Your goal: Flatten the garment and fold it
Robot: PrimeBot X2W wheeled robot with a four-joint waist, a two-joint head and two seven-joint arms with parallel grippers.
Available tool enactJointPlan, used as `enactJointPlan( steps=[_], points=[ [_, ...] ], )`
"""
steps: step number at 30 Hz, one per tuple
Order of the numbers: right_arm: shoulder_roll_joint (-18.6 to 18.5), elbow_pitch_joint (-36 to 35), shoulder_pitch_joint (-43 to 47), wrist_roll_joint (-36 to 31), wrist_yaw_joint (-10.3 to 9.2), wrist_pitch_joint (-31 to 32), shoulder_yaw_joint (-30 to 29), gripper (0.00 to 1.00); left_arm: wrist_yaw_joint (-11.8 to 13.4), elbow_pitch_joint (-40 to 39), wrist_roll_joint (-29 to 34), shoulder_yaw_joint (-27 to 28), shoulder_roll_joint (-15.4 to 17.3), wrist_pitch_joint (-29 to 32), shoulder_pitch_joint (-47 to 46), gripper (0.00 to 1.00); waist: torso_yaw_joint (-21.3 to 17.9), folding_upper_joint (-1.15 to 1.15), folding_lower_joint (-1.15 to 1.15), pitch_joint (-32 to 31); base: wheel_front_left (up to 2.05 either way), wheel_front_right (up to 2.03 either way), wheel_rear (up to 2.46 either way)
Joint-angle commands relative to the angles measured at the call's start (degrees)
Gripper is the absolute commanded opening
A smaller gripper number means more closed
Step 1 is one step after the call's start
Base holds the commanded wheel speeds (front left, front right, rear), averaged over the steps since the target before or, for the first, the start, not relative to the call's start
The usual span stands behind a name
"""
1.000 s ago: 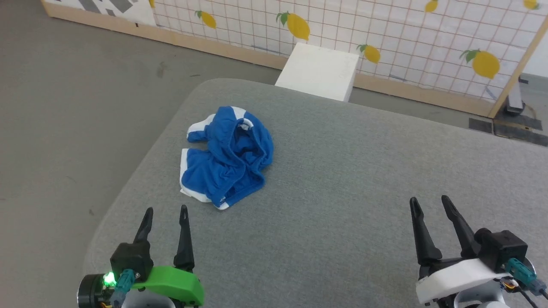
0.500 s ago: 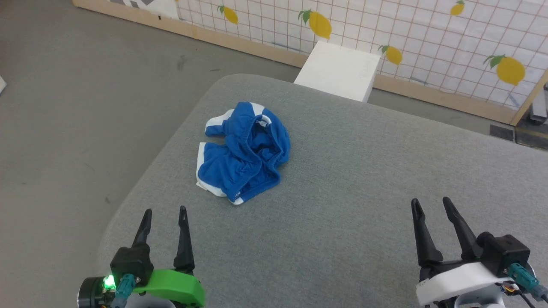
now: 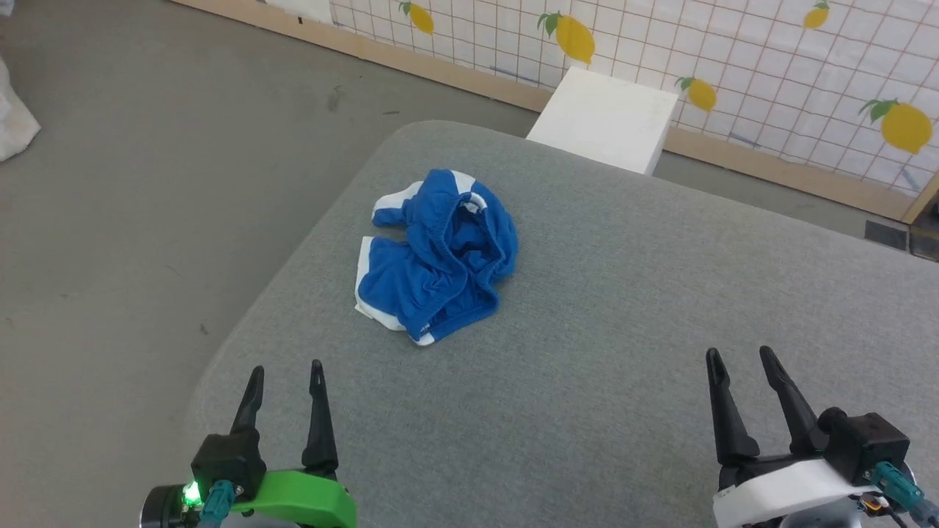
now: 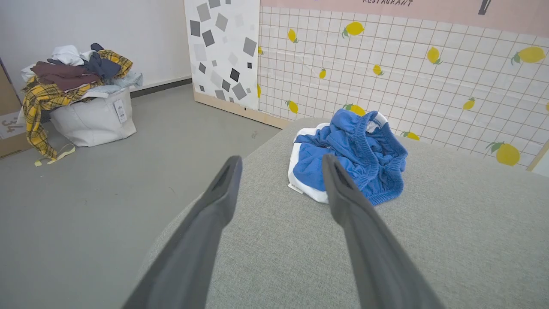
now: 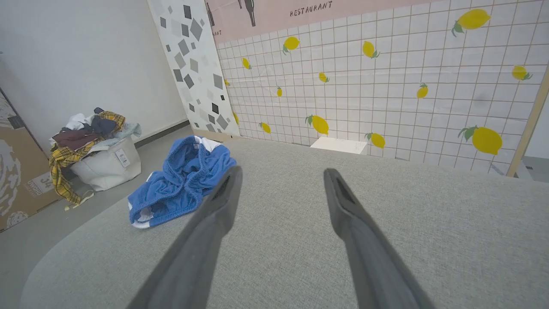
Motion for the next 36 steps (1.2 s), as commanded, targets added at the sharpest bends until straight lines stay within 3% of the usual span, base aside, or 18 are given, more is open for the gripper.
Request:
enactJointPlan(
  steps=[1,11,17,22,28,32,36],
  points=[
    [0.0,0.3,0.9,0.8,-0.08,-0.6,0.0,1.00,0.3,0.2,-0.4,-0.2,-0.2,-0.7,0.8,1.00,0.3,0.00,0.00,0.1,0.00,0.00,0.00],
    [0.0,1.0,0.7,1.7,-0.08,-1.8,-0.3,1.00,-1.2,1.0,-1.5,-0.7,-0.1,-1.9,-0.8,1.00,0.7,0.00,0.00,0.7,0.00,0.00,0.00],
    [0.0,0.9,0.0,0.9,-0.09,-2.2,-1.1,1.00,-5.6,3.6,-3.0,-1.3,1.0,-2.1,-8.5,1.00,0.1,0.00,0.00,2.5,0.00,0.00,0.00],
    [0.0,0.5,-1.7,-0.7,-0.09,-2.2,-1.4,1.00,-9.1,9.7,-5.0,-1.5,2.7,1.0,-19.3,1.00,-2.6,0.00,0.00,5.7,0.00,0.00,0.00],
    [0.0,-1.6,-4.5,-3.7,-0.09,-1.1,-2.5,1.00,-11.6,19.4,-13.6,0.9,3.9,12.7,-35.5,1.00,-7.5,0.00,0.00,11.6,0.00,0.00,0.00],
    [0.0,-3.6,-6.6,-4.5,-0.09,-0.2,-3.6,1.00,-11.9,24.2,-18.0,1.9,5.8,25.3,-45.1,1.00,-11.8,0.00,0.00,16.5,0.00,0.00,0.00],
    [0.0,-4.5,-7.7,-5.0,-0.09,-0.2,-5.6,1.00,-10.1,28.6,-20.6,1.5,7.3,40.7,-50.7,1.00,-15.2,0.00,0.00,20.4,0.00,0.00,0.00]
  ],
)
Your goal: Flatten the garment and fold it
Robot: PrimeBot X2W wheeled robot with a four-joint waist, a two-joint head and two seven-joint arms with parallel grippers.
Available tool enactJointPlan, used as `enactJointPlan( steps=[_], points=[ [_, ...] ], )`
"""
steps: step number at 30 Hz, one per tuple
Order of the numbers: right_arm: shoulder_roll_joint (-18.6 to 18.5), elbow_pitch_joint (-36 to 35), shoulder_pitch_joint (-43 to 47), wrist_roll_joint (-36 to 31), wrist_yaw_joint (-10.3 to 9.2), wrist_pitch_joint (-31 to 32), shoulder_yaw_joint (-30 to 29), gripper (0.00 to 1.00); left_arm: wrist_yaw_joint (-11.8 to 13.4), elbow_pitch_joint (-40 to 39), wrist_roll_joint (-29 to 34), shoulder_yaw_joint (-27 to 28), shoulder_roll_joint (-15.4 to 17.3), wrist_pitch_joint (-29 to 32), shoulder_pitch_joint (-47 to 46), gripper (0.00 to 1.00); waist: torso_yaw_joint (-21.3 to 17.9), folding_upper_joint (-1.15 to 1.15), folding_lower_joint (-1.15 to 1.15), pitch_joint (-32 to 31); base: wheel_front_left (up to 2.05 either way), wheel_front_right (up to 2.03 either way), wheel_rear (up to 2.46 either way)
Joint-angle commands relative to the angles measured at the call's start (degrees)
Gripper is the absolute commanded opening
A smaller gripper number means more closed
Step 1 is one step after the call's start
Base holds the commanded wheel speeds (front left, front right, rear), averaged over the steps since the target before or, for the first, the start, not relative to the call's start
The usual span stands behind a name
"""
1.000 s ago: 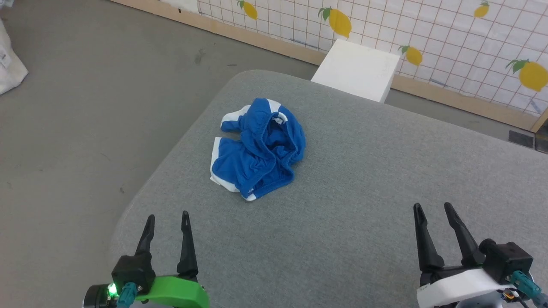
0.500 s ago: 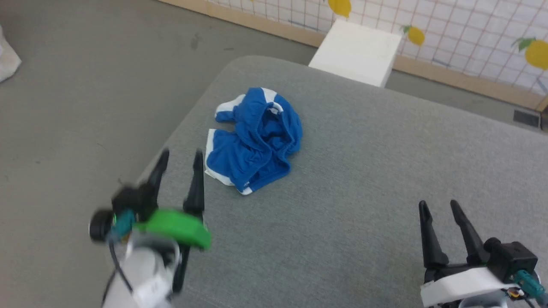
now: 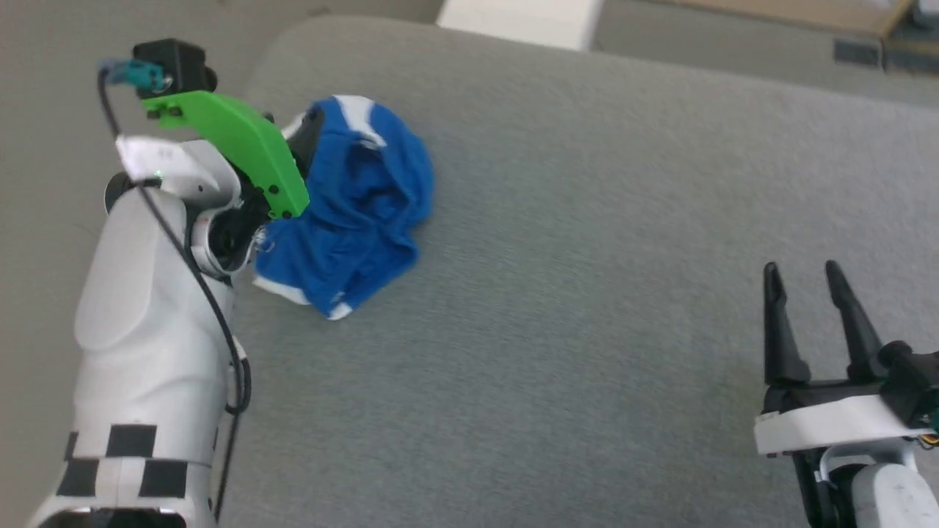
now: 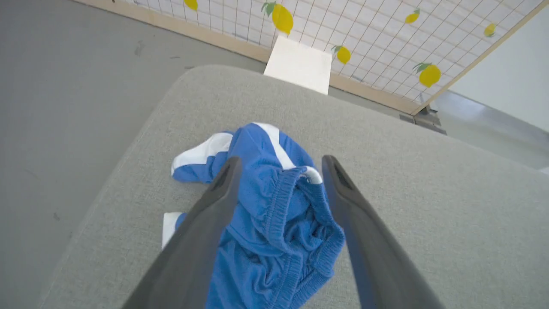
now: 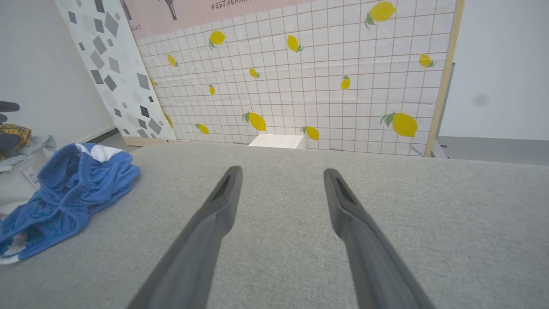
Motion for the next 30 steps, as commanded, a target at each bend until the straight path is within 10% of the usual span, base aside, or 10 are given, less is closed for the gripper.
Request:
enactJointPlan(
  steps=[1,7,16,17,18,30],
  points=[
    [0.0,-0.4,-0.9,-0.3,-0.09,0.0,-0.5,1.00,0.9,1.1,-0.3,-0.5,0.9,3.9,-0.9,1.00,-7.2,0.00,-0.02,7.3,0.00,0.00,0.00],
    [0.0,-1.0,-1.8,0.0,-0.09,-0.4,-2.3,1.00,5.2,2.5,1.2,-2.7,3.0,16.4,-0.9,1.00,-9.4,0.00,-0.02,10.6,0.00,0.00,0.00],
    [0.0,-1.6,-3.1,-0.3,-0.09,-0.8,-3.0,1.00,6.1,3.7,1.1,-4.8,0.7,16.7,5.7,1.00,-9.1,0.00,-0.02,13.0,0.00,0.00,0.00],
    [0.0,-1.6,-3.1,-0.4,-0.09,-0.8,-3.0,1.00,6.0,3.8,1.1,-4.7,0.5,15.3,6.2,0.86,-8.9,0.00,-0.02,13.0,0.00,0.00,0.00],
    [0.0,-1.5,-3.2,-0.4,-0.09,-0.7,-2.9,1.00,5.8,3.8,1.1,-4.5,0.2,12.9,6.6,0.00,-8.6,0.00,-0.02,12.9,0.00,0.00,0.00],
    [0.0,1.8,-2.7,1.5,-0.09,-1.2,-0.8,1.00,1.7,0.1,1.0,-1.3,1.6,-7.7,3.4,0.00,-6.7,0.00,-0.02,5.6,0.00,0.00,0.00]
  ],
)
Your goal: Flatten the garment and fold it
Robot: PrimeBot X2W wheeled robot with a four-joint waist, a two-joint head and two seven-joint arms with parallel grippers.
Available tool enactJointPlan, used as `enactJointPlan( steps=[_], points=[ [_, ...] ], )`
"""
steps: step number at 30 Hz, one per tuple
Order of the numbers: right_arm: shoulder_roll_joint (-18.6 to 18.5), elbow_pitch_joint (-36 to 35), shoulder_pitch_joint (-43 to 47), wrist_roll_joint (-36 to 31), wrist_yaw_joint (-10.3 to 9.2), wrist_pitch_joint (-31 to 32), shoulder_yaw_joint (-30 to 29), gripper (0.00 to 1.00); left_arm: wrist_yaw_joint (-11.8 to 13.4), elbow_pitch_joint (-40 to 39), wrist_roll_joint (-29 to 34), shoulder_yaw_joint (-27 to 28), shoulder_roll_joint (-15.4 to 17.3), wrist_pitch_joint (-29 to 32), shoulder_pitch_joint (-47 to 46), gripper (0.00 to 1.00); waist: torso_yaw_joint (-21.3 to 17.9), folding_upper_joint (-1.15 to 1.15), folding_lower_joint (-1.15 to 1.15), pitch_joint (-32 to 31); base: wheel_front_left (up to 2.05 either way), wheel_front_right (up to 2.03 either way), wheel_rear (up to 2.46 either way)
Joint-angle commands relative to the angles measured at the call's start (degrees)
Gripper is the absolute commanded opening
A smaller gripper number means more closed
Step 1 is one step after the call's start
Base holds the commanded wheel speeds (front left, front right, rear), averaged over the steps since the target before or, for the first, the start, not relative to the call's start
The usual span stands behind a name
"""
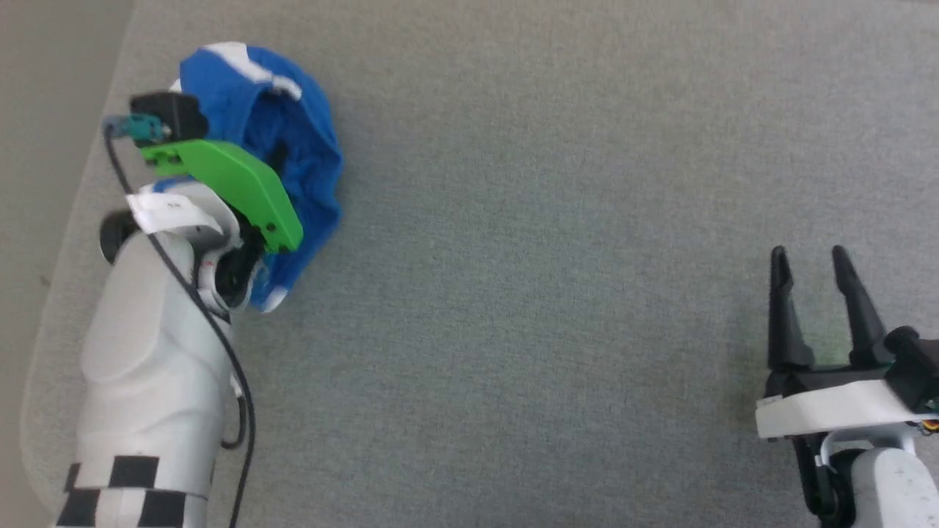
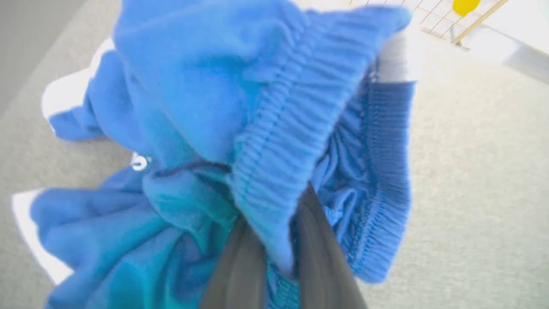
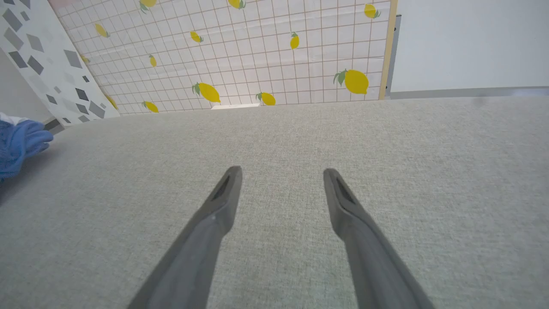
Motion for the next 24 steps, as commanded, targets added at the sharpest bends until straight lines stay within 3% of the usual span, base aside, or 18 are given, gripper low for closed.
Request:
enactJointPlan(
  steps=[1,7,14,24],
  points=[
    [0.0,0.5,-0.2,0.7,-0.09,-0.6,0.5,1.00,-1.0,-1.5,-0.7,0.5,0.4,-1.9,-2.0,0.00,0.4,0.00,-0.01,-3.6,0.00,0.00,0.00],
    [0.0,3.3,0.4,2.4,-0.09,-1.0,1.9,1.00,-3.2,-9.5,-3.0,0.5,-0.4,-6.0,-7.1,0.00,-2.3,0.00,-0.01,-9.2,0.00,0.00,0.00],
    [0.0,5.6,1.3,4.4,-0.09,-1.2,1.3,1.00,-4.4,-16.4,-4.1,-6.0,-2.8,-5.4,-8.5,0.00,-8.3,0.00,-0.01,-13.1,0.00,0.00,0.00],
    [0.0,5.6,3.1,5.4,-0.09,-1.3,-0.3,1.00,-4.8,-9.8,-3.9,-19.0,-5.9,-5.5,0.0,0.00,-14.4,0.00,-0.01,-13.7,0.00,0.00,0.00]
  ],
)
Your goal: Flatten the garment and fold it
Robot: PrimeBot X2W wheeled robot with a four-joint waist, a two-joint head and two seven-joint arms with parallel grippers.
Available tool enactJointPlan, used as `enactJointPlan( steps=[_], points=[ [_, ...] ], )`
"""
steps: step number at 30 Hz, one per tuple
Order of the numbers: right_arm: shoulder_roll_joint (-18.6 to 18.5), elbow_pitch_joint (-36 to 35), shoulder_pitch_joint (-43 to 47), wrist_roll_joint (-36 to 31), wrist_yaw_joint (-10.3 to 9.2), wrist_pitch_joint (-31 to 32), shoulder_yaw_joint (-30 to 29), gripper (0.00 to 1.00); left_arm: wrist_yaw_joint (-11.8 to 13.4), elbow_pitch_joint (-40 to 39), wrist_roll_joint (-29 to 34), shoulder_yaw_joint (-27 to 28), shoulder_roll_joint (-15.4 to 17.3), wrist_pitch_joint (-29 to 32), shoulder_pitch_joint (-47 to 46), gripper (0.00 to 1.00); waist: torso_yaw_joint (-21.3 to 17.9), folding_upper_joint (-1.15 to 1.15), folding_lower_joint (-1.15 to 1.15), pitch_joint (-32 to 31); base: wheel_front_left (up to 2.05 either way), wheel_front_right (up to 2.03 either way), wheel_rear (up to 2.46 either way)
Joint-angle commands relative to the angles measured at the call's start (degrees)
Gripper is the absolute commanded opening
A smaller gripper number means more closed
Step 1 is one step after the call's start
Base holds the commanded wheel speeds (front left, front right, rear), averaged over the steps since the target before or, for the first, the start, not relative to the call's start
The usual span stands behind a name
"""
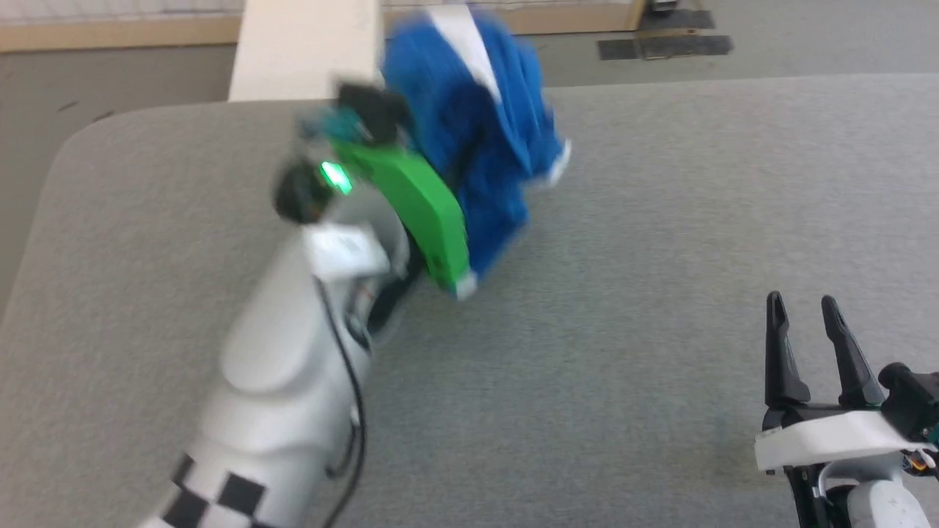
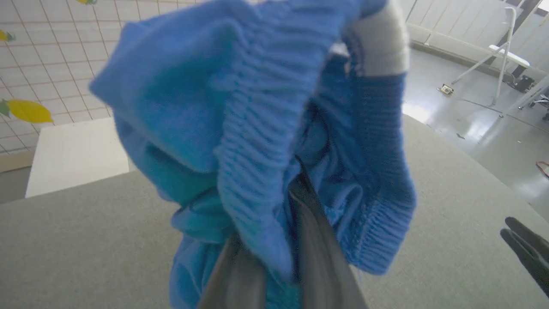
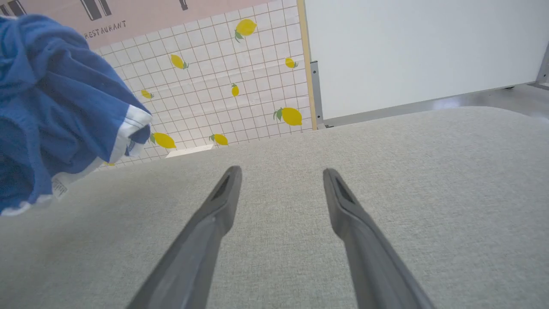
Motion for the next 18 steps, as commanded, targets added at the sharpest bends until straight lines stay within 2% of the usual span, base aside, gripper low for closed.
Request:
enactJointPlan(
  steps=[1,6,10,11,12,18],
  points=[
    [0.0,0.0,0.7,0.3,-0.08,-0.3,-0.1,1.00,-0.4,1.2,-0.6,-1.6,-0.5,0.5,2.1,0.00,-2.7,0.00,0.00,-1.0,0.00,0.00,0.00],
    [0.0,-0.1,1.5,0.7,-0.08,-0.3,-0.2,1.00,-0.4,5.5,-4.0,-10.8,-1.4,4.1,9.7,0.00,-3.6,0.00,0.00,-1.0,0.00,0.00,0.00],
    [0.0,-0.1,2.0,0.9,-0.08,-0.3,-0.6,1.00,-0.4,8.4,-7.0,-17.0,-1.4,9.4,14.5,0.00,-3.0,0.00,0.00,-1.5,0.00,0.00,0.00],
    [0.0,-0.1,2.1,1.0,-0.08,-0.3,-0.6,1.00,-0.4,8.9,-8.0,-17.3,-1.5,10.5,15.3,0.43,-2.6,0.00,0.00,-1.7,0.00,0.00,0.00],
    [0.0,-0.1,2.2,1.0,-0.08,-0.3,-0.5,1.00,-0.4,9.1,-8.7,-17.4,-1.5,11.4,15.8,1.00,-2.4,0.00,0.00,-1.8,0.00,0.00,0.00],
    [0.0,0.0,2.9,0.9,-0.08,-0.3,-0.4,1.00,1.4,5.2,-11.8,-16.2,-0.4,16.1,17.1,1.00,0.3,0.00,0.00,-3.9,0.00,0.00,0.00]
  ],
)
